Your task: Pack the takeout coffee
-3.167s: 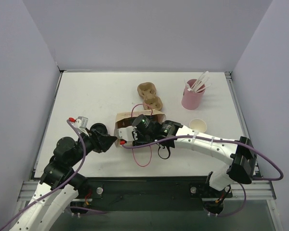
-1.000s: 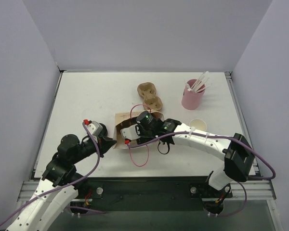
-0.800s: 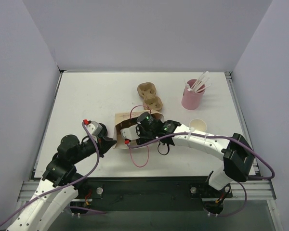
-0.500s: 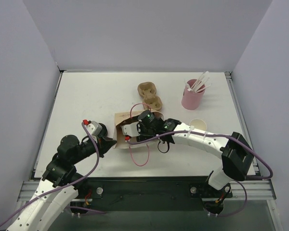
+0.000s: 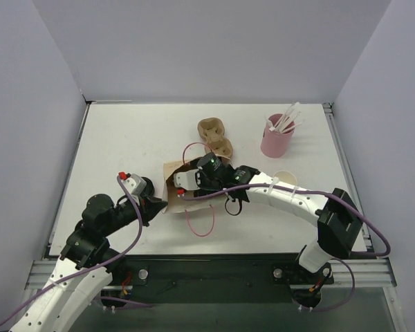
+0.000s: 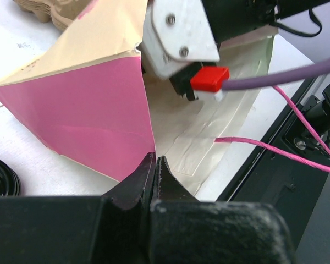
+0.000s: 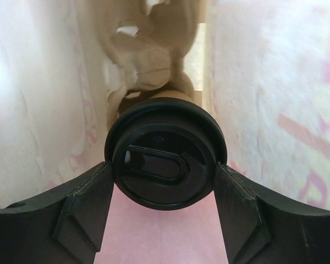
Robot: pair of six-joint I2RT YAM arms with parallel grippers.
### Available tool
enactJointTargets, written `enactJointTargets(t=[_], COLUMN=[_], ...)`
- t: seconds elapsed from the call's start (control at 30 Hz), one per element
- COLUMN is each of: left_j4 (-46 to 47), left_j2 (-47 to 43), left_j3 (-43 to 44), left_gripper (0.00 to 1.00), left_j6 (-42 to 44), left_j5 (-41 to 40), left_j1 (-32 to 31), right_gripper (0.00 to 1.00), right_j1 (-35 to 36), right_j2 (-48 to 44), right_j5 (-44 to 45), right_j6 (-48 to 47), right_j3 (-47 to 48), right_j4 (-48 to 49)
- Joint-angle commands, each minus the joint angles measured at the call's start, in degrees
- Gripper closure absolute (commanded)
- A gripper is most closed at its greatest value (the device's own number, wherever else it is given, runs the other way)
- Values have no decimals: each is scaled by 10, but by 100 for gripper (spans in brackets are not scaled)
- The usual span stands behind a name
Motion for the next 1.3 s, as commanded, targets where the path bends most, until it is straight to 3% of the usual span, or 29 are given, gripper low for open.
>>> enactJointTargets(t=[0.0, 0.97, 1.27], left_j4=[32, 38, 33], left_j2=[-6, 0, 2], left_j3=[4, 4, 6], left_gripper=[100, 100, 100], left_j6=[0, 6, 2], left_j5=[3, 33, 32], left_j1=[0, 0, -3], right_gripper=[61, 62, 64], right_j1=[-4, 46, 46], right_j2=[-18, -69, -34], right_j5=[-1, -93, -34], right_j6=[25, 66, 25], right_j3=[59, 19, -35], right_j4=[-28, -66, 28])
